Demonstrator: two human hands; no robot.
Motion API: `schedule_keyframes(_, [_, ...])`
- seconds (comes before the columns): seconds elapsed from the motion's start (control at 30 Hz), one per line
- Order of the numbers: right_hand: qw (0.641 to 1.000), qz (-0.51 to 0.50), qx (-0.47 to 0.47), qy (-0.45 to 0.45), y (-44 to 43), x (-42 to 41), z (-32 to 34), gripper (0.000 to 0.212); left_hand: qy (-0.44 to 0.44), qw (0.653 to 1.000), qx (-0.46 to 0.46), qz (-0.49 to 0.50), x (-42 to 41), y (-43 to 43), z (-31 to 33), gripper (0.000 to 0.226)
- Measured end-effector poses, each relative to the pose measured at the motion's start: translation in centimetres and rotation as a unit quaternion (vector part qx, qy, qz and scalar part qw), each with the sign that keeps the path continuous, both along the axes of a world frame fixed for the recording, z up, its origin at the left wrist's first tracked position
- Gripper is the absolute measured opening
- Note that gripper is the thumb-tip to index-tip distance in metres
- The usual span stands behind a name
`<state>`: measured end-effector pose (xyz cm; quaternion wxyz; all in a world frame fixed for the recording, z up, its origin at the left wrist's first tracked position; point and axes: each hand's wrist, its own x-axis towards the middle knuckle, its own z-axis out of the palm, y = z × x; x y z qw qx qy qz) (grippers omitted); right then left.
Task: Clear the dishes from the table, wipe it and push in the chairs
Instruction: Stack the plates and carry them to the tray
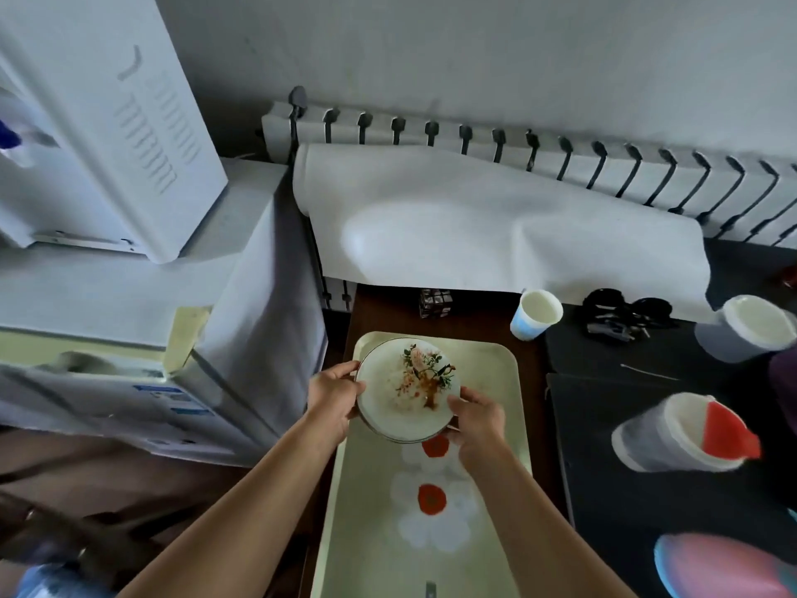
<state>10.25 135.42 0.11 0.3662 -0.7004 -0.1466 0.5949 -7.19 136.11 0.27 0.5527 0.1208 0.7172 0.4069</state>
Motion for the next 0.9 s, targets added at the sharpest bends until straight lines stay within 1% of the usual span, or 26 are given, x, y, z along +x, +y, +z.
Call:
schedule_keyframes(0.1, [1.0,-0.004,-0.007,-0.012,1.7,-0.1,-1.1,0.029,0.038,0.999,-0.014,-0.01,-0.3,1.8,-2.1,0.044])
schedule_keyframes(0.23, [0.999,-0.001,-0.007,-0.033,3.0,0.1,-1.9,0.032,0.059,0.998,-0.019,-0.021,-0.1,2.7,-3.3,0.042])
schedule_keyframes(0.4, [0.999,0.004,-0.019,-0.049,3.5,0.1,-2.7,0.034,0.067,0.997,-0.019,-0.024,0.4,2.9,-4.0,0.044])
schedule_keyframes(0.53, [0.998,0.006,-0.023,-0.059,3.6,-0.3,-2.9,0.032,0.073,0.997,-0.02,-0.03,0.7,2.8,-3.8,0.04])
schedule_keyframes(0.8, [0.995,0.02,-0.026,-0.099,2.8,-1.0,-2.5,0.025,0.046,0.997,-0.042,-0.048,1.2,2.1,-2.4,0.051])
schedule_keyframes(0.9, [0.994,0.02,-0.033,-0.106,2.3,-1.4,-2.3,0.026,0.018,0.998,-0.045,-0.031,1.2,1.8,-1.9,0.05])
